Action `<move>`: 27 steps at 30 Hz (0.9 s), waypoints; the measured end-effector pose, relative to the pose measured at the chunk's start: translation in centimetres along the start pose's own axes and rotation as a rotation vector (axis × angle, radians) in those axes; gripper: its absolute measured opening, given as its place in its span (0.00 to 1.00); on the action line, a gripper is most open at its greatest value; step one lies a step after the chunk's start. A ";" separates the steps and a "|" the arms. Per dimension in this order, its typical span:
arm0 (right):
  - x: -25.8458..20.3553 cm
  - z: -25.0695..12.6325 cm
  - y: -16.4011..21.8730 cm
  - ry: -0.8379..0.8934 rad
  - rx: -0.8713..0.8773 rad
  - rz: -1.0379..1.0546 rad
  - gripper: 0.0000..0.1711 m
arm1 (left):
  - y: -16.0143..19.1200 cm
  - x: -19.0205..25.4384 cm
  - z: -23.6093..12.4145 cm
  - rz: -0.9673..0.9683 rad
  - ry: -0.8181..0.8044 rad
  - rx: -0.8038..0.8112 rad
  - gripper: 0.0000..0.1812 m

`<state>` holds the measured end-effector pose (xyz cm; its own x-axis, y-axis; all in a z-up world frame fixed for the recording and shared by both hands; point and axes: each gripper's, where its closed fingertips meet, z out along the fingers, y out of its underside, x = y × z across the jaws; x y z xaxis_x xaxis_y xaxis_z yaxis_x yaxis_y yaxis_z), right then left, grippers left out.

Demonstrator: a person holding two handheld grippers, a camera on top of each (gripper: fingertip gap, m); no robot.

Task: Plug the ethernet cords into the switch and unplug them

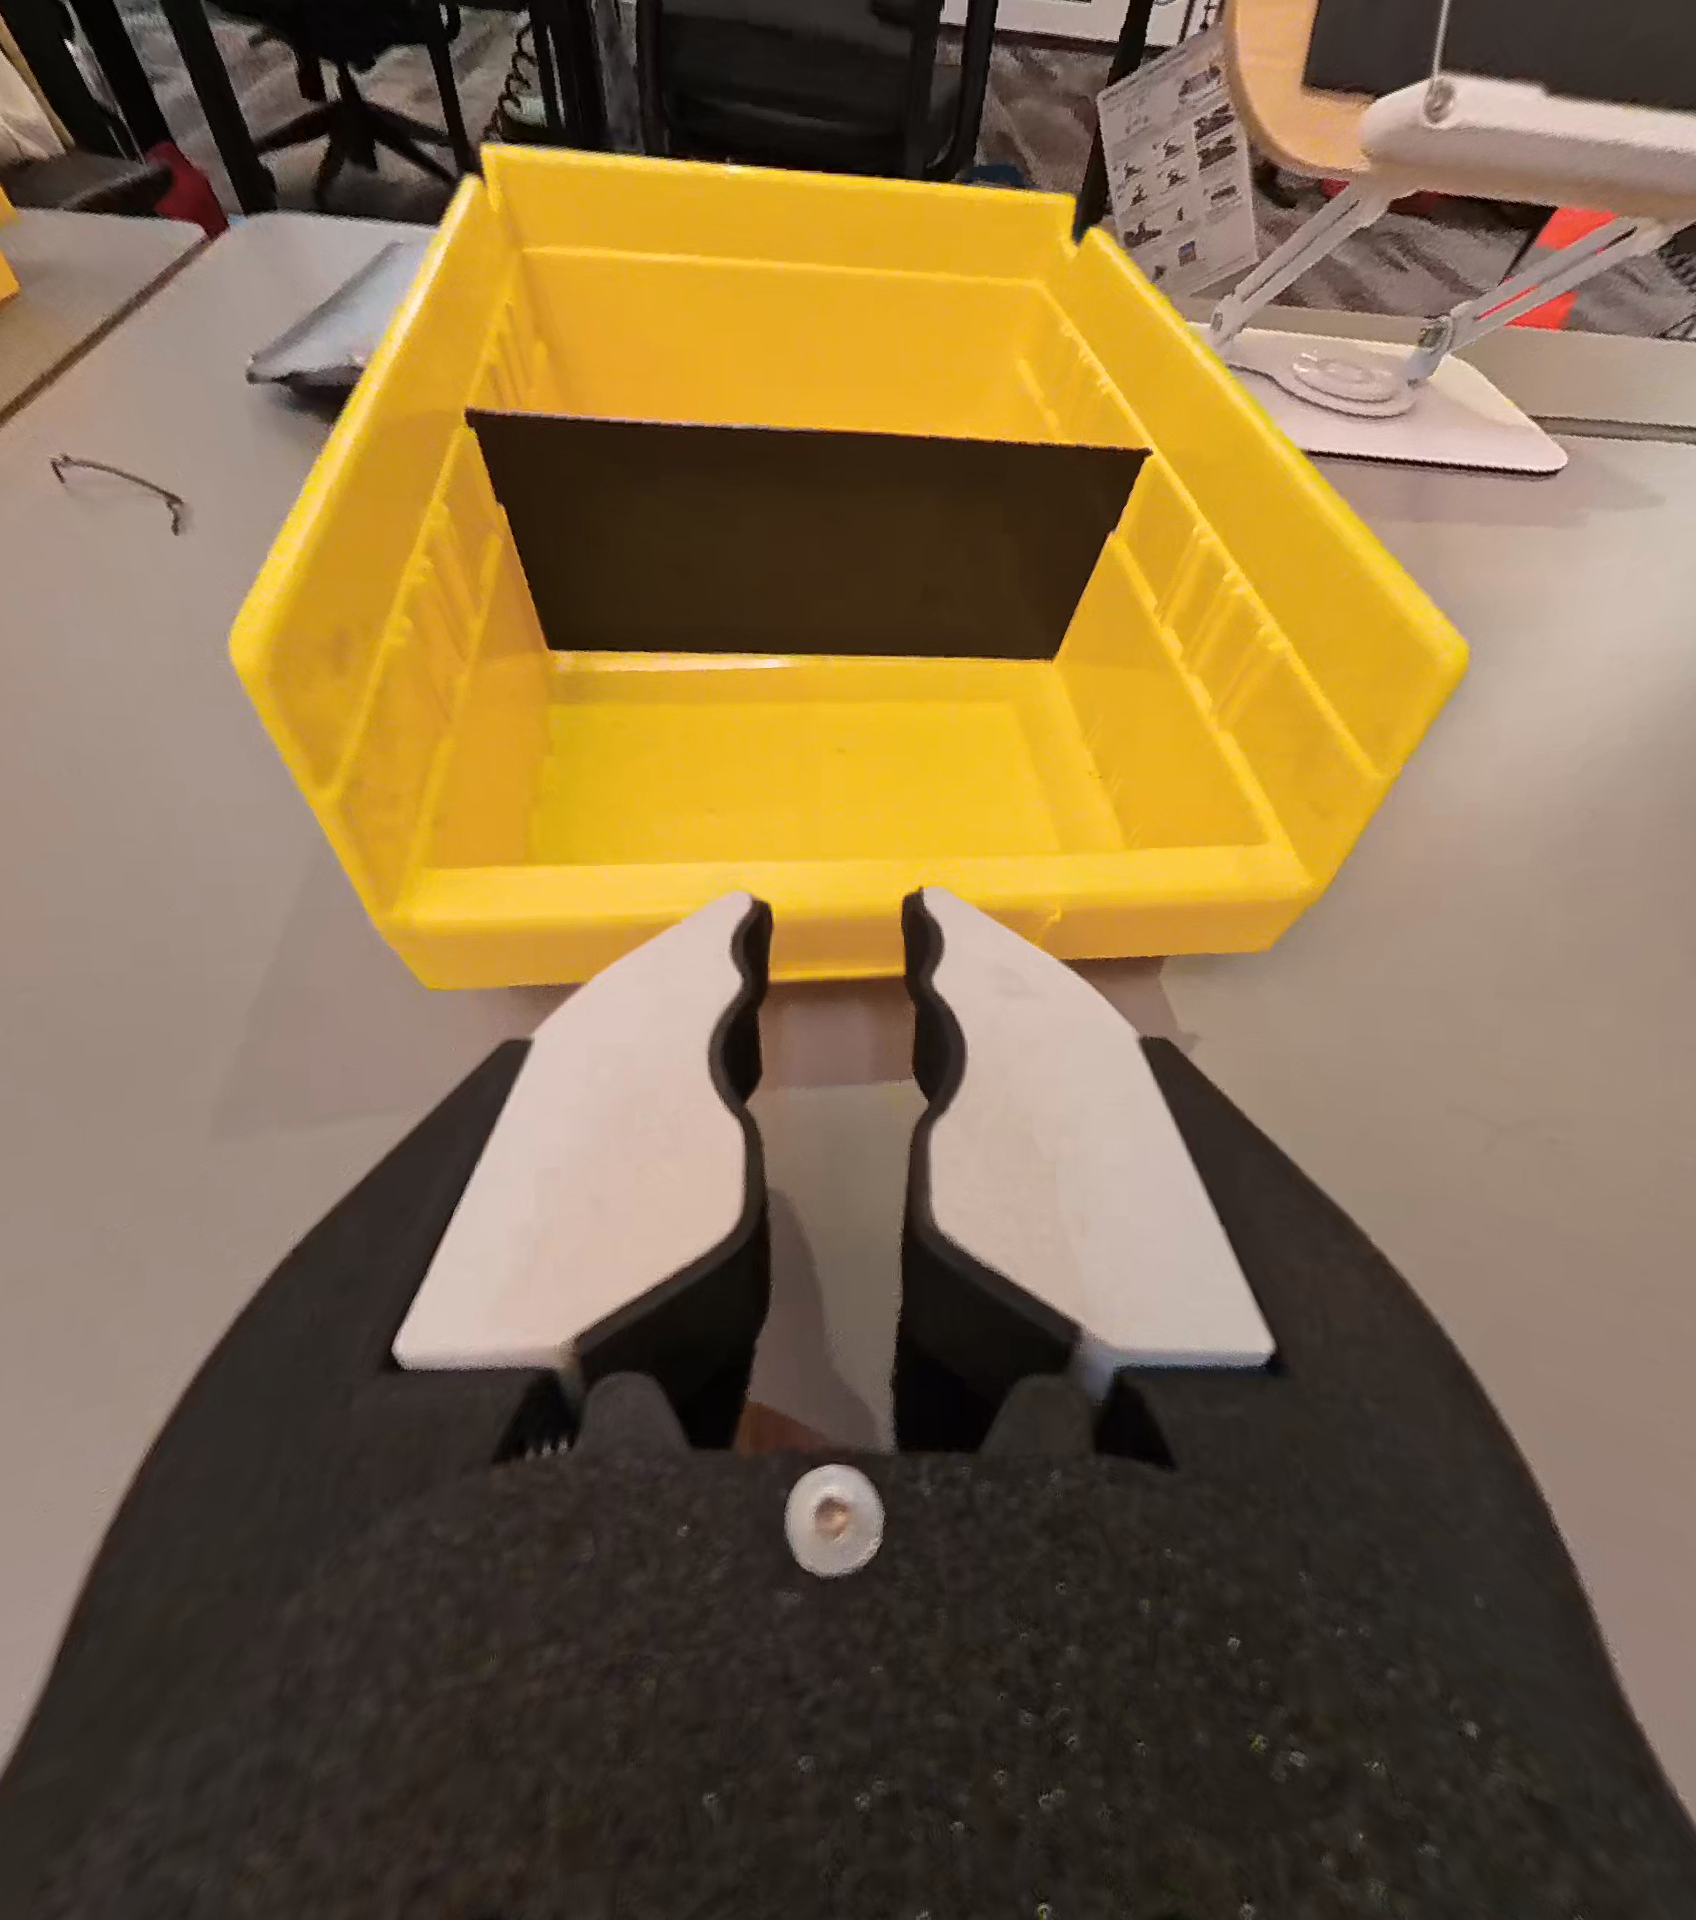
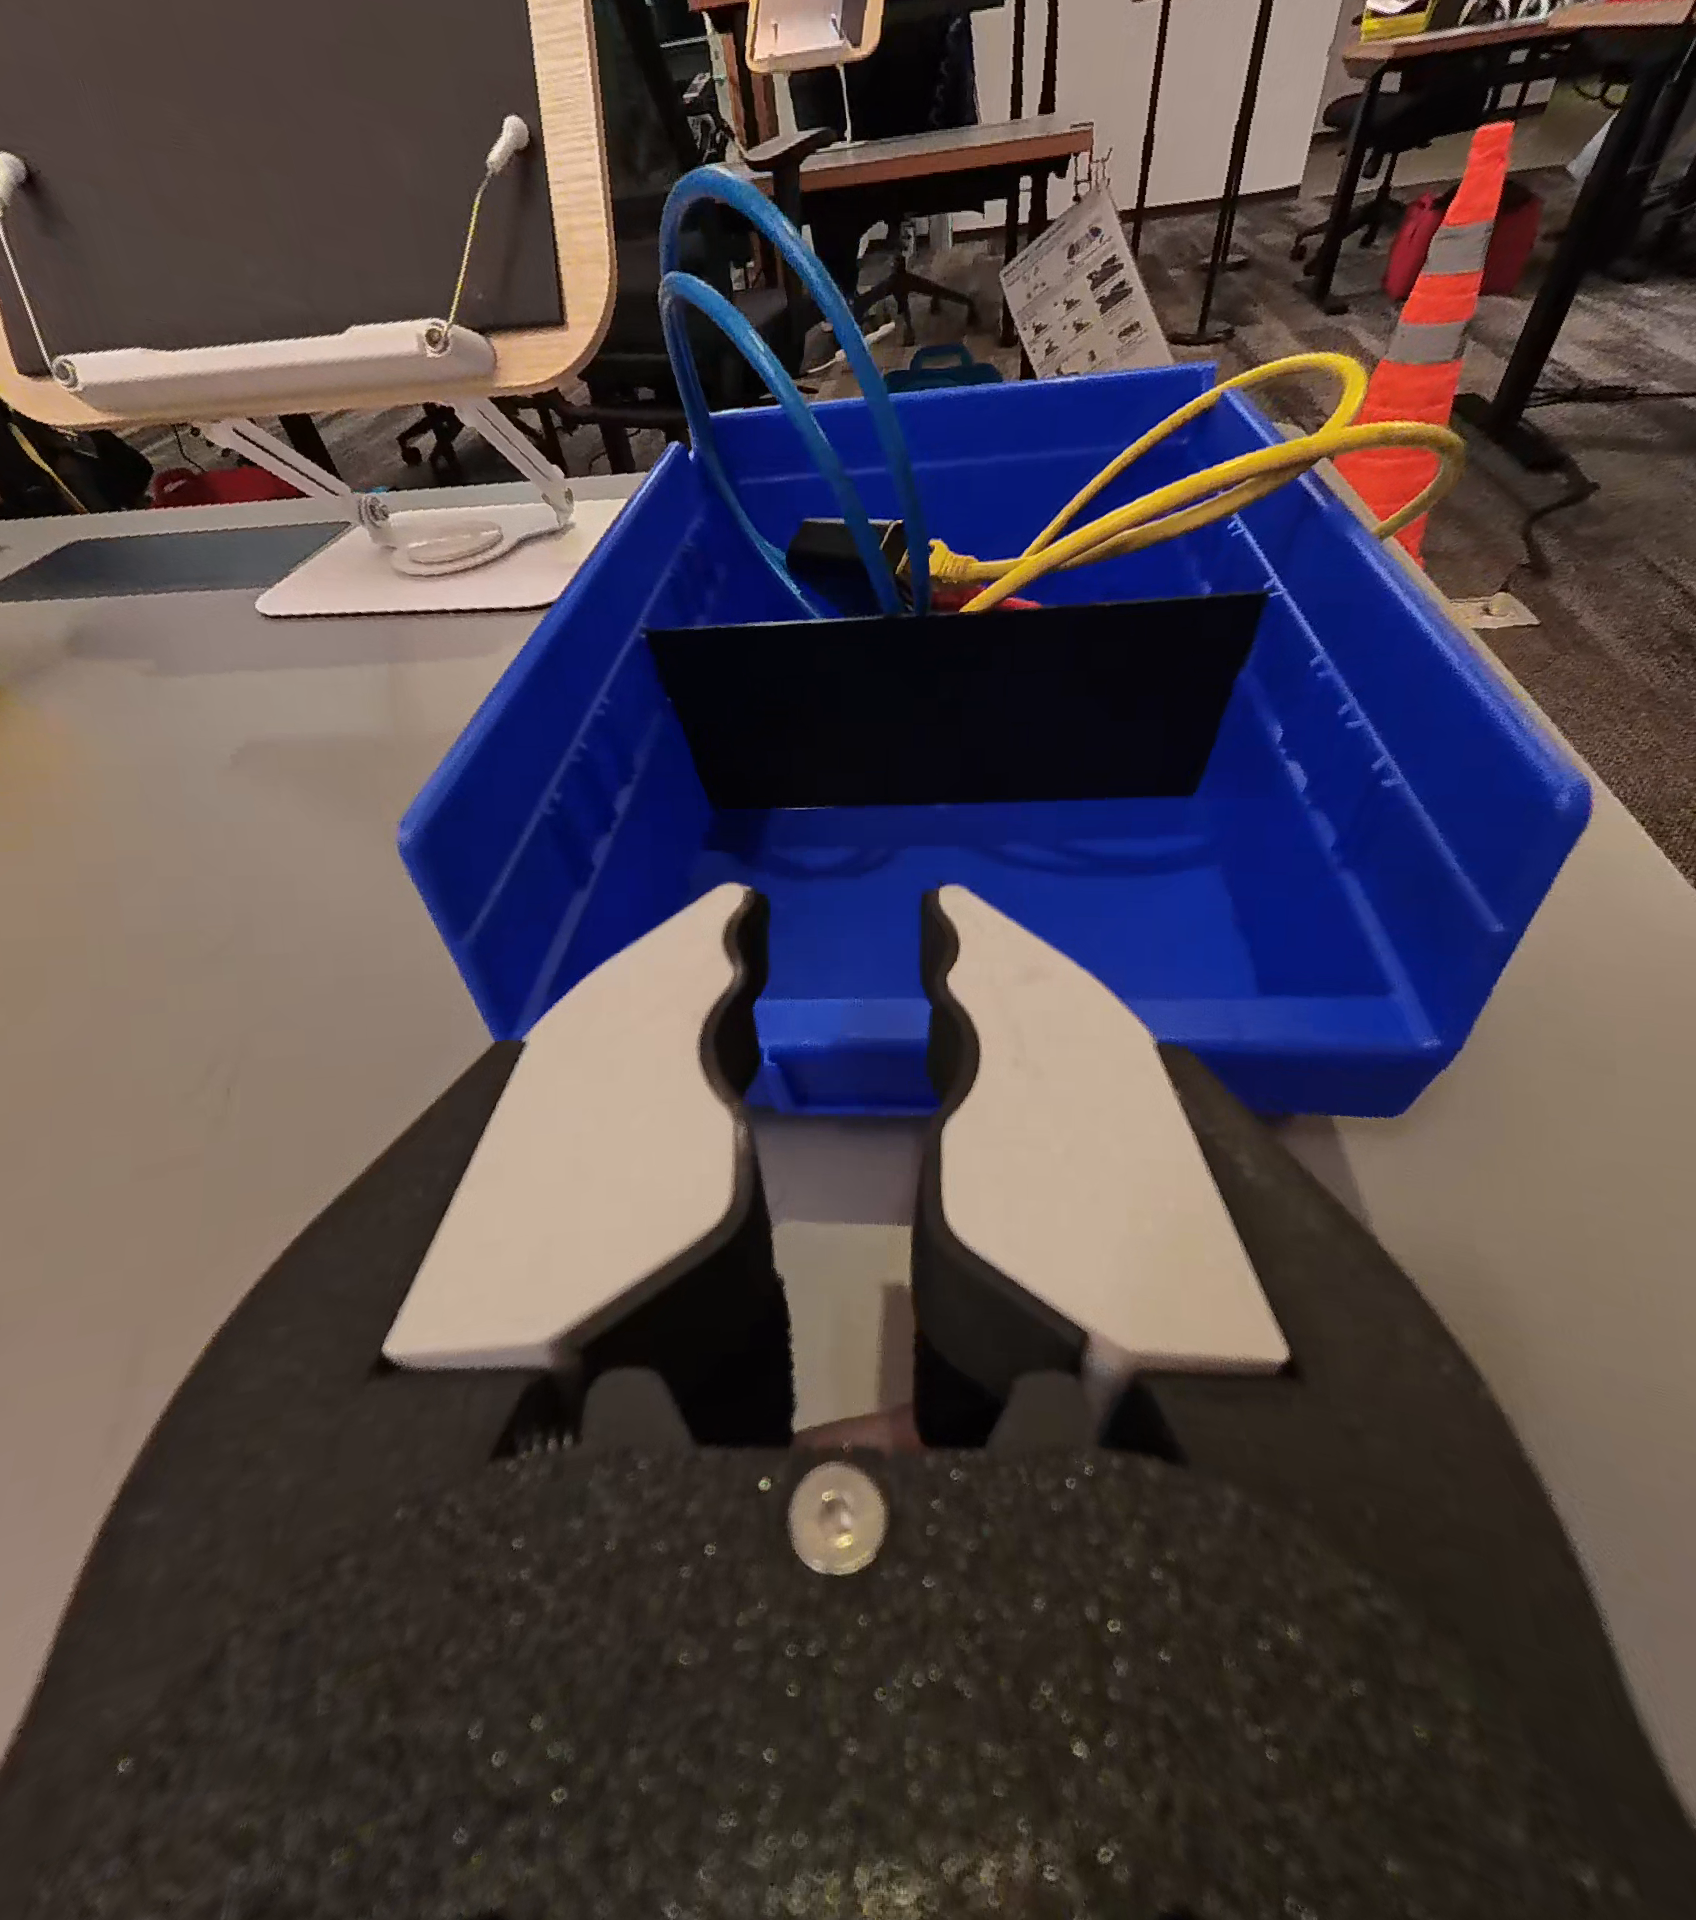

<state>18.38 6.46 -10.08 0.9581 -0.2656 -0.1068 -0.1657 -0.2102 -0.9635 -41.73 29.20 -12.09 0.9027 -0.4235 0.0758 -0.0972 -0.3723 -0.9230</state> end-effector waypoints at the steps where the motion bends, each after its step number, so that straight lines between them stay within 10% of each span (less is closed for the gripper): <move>1: 0.0 0.0 -0.1 -0.001 0.004 0.006 0.16 | 0.1 0.0 0.0 -0.015 0.007 -0.005 0.13; 12: -0.6 0.6 -0.5 -0.027 -0.019 0.052 0.17 | 1.0 -0.6 -0.4 -0.007 -0.004 -0.035 0.13; 18: -9.9 1.0 1.4 -0.462 -0.163 0.076 0.29 | 1.1 0.1 -0.8 0.005 0.026 -0.028 0.13; 27: -12.8 4.9 1.8 -0.231 -0.154 -0.085 0.45 | 2.2 2.8 -2.1 0.220 0.039 -0.025 0.13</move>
<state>6.96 14.11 -11.68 0.9950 -0.0229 -0.0971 -0.0987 -0.3680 -0.9246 -40.32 25.45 -13.12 0.8417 -0.5284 -0.1116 -0.3011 -0.2876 -0.9092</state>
